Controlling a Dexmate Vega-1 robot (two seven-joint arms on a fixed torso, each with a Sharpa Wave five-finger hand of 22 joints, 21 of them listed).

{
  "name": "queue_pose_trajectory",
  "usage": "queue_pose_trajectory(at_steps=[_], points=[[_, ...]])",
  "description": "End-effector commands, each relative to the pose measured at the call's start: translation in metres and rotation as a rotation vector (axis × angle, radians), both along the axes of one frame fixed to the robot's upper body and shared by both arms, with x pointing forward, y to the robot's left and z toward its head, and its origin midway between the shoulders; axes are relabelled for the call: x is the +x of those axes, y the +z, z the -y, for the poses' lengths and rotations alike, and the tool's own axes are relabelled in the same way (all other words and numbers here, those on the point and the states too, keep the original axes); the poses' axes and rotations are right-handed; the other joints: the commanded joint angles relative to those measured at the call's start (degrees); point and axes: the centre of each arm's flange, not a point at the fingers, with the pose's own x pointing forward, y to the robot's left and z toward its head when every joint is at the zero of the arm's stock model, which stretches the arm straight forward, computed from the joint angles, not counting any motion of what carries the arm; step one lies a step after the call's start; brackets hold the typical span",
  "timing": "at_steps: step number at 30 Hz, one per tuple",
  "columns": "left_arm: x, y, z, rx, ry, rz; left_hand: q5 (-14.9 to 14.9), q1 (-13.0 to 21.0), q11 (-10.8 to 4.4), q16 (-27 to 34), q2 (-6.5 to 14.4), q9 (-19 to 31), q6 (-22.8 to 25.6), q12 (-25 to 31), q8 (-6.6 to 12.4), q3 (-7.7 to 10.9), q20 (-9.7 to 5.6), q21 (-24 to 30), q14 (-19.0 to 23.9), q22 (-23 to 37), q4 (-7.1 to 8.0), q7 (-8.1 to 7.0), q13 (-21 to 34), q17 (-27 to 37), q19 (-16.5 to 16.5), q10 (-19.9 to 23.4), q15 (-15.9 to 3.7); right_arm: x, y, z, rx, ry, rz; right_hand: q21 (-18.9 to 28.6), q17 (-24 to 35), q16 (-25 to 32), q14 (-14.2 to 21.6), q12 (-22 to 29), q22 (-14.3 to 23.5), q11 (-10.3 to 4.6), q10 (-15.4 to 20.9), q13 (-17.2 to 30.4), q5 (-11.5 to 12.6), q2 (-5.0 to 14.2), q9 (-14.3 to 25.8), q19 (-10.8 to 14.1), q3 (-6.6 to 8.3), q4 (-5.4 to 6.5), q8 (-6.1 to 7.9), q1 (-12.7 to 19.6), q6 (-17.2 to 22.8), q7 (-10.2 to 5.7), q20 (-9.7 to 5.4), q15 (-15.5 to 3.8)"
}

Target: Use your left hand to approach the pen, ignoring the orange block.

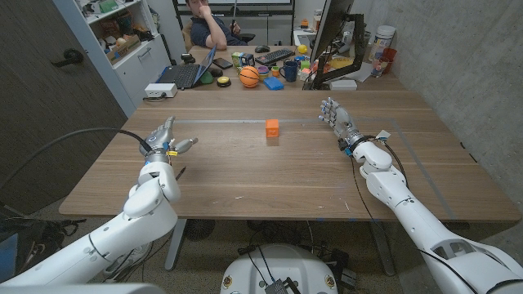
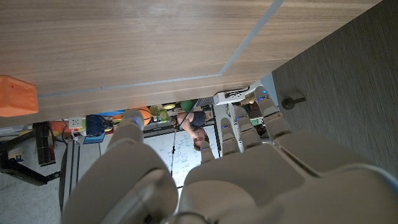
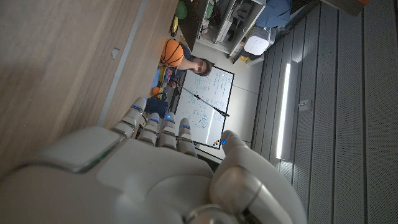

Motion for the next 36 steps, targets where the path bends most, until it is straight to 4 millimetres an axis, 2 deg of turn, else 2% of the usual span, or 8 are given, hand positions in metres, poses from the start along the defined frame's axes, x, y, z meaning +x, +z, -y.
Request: queue_pose_trajectory(at_steps=[1, 9, 16, 21, 33, 36], points=[[0.002, 0.000, -0.002, -0.005, 0.022, -0.099, 0.16, 1.11, 0.28, 0.29, 0.00, 0.20, 1.47, 0.35, 0.56, 0.02, 0.02, -0.05, 0.73, -0.02, -0.34, 0.04, 0.12, 0.18, 1.16, 1.12, 0.18, 0.001, 0.001, 0.000, 0.012, 0.002, 0.005, -0.13, 0.09, 0.33, -0.19, 0.30, 0.24, -0.02, -0.02, 0.27, 0.42, -0.23, 0.17, 0.10, -0.28, 0.02, 0.01, -0.55, -0.19, 0.14, 0.30, 0.32], [0.001, -0.004, -0.004, -0.016, 0.026, -0.158, 0.08, 2.12, 0.92, -0.19, -0.21, 0.03, 4.76, -0.13, 1.46, -0.17, 0.09, -0.28, 0.68, -0.05, -0.39, 0.28, 0.10, 0.18, 2.17, 1.10, 0.68, 0.001, 0.001, 0.000, 0.006, -0.002, 0.010, -0.25, 0.11, 0.37, -0.15, 0.29, 0.25, 0.01, -0.07, 0.28, 0.47, -0.34, 0.17, 0.13, -0.56, 0.20, -0.01, -0.95, -0.38, 0.19, 0.30, 0.43], [0.000, -0.009, -0.006, -0.026, 0.025, -0.229, -0.04, 2.63, 1.77, -0.46, -0.29, -0.12, 6.68, -0.35, 1.79, -0.46, 0.10, -0.57, 0.91, -0.06, -0.23, 2.74, 0.11, 0.19, 2.88, 1.58, 1.04, 0.001, 0.001, -0.002, 0.007, -0.002, 0.012, -0.31, 0.12, 0.41, -0.09, 0.29, 0.25, -0.06, -0.10, 0.28, 0.51, -0.42, 0.17, 0.22, -0.79, 0.34, -0.04, -1.26, -0.57, 0.21, 0.25, 0.39], [0.000, -0.010, -0.007, -0.028, 0.013, -0.266, -0.08, 2.91, 2.21, -0.56, -0.16, -0.16, 6.67, -0.55, 1.63, -0.47, 0.09, -0.65, 0.96, -0.06, -0.19, 3.28, 0.11, 0.19, 3.17, 1.43, 1.29, 0.002, 0.000, -0.002, 0.013, 0.001, 0.009, -0.36, 0.13, 0.44, -0.06, 0.30, 0.25, -0.04, -0.08, 0.28, 0.53, -0.48, 0.18, 0.27, -0.95, 0.43, -0.05, -1.48, -0.69, 0.20, 0.19, 0.39], [0.003, -0.010, -0.008, -0.033, 0.006, -0.345, -0.19, 4.23, 2.51, -0.65, 0.68, -0.21, 6.85, -0.74, 1.41, -0.05, 0.05, -0.74, 1.33, -0.03, -0.26, 3.47, 0.13, 0.19, 4.04, 1.75, 1.49, 0.001, -0.001, -0.001, 0.012, -0.004, 0.013, -0.53, 0.14, 0.45, -0.08, 0.31, 0.26, 0.04, -0.11, 0.29, 0.59, -0.62, 0.18, 0.27, -1.32, 0.61, -0.02, -1.98, -0.81, 0.25, 0.18, 0.44], [0.003, -0.009, -0.008, -0.031, 0.010, -0.356, -0.31, 4.99, 2.13, -0.63, 1.07, -0.23, 7.68, -0.69, 1.61, 0.20, 0.07, -0.82, 1.65, -0.02, -0.33, 3.03, 0.15, 0.20, 4.40, 2.28, 1.39, 0.002, -0.002, -0.001, 0.020, -0.001, 0.006, -0.55, 0.14, 0.47, -0.03, 0.32, 0.26, 0.02, -0.09, 0.29, 0.60, -0.66, 0.18, 0.32, -1.40, 0.64, 0.00, -2.10, -0.81, 0.24, 0.16, 0.44]])
